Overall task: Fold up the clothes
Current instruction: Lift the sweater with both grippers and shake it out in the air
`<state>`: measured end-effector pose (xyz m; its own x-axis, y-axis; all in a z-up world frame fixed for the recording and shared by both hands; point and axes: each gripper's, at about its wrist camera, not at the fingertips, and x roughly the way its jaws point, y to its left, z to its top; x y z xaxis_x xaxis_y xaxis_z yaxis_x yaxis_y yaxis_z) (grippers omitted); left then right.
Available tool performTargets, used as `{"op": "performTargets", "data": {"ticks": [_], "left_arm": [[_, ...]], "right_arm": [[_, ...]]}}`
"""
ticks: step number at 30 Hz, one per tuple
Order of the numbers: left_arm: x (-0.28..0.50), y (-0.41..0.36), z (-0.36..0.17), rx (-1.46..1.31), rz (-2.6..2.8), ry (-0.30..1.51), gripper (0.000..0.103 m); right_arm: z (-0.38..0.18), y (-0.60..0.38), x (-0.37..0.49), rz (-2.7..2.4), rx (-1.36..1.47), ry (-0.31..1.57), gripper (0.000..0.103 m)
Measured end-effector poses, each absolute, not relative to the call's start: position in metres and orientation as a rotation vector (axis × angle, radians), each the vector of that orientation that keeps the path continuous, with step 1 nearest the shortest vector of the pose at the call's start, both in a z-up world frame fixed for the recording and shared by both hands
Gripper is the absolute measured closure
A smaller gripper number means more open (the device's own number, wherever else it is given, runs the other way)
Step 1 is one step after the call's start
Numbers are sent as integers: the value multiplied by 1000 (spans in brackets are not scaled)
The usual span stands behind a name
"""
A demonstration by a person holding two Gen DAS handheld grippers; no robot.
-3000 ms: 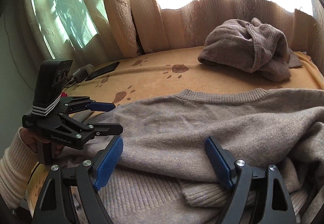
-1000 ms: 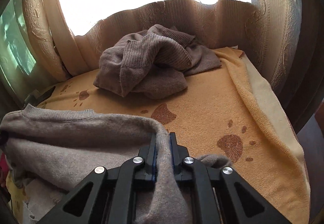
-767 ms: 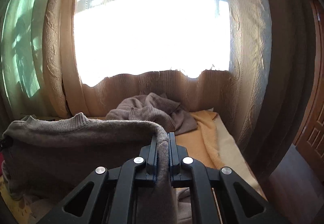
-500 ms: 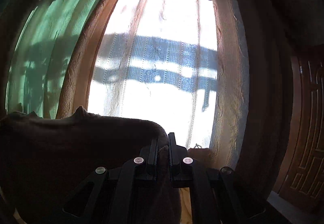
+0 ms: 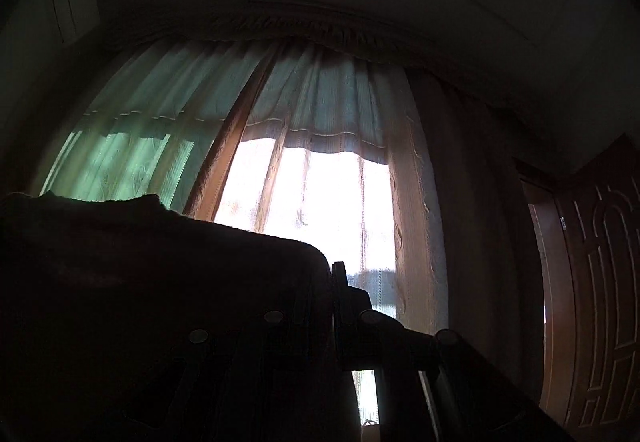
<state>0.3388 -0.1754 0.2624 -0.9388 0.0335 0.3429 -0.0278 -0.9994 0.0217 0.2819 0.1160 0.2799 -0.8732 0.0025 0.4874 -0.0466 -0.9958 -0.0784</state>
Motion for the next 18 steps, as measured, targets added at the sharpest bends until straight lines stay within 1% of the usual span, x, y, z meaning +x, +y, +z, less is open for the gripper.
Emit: {"op": "performTargets", "data": {"ticks": [6,9,12,14,18], "left_arm": [[416,-170,288,774,3070,135,88],[440,-174,293,812,3087,157,88],[444,-184,297,757,3114,143,88],[434,-190,296,689,3151,158,87],[384,-206,276,450,3230,193,85]], "right_arm": [[291,98,328,2957,924,-232,94],[295,88,350,2930,986,-280,94],[298,79,369,2906,1037,-327,94],[293,71,365,2919,1003,-361,94],[277,52,320,2996,768,-461,94]]}}
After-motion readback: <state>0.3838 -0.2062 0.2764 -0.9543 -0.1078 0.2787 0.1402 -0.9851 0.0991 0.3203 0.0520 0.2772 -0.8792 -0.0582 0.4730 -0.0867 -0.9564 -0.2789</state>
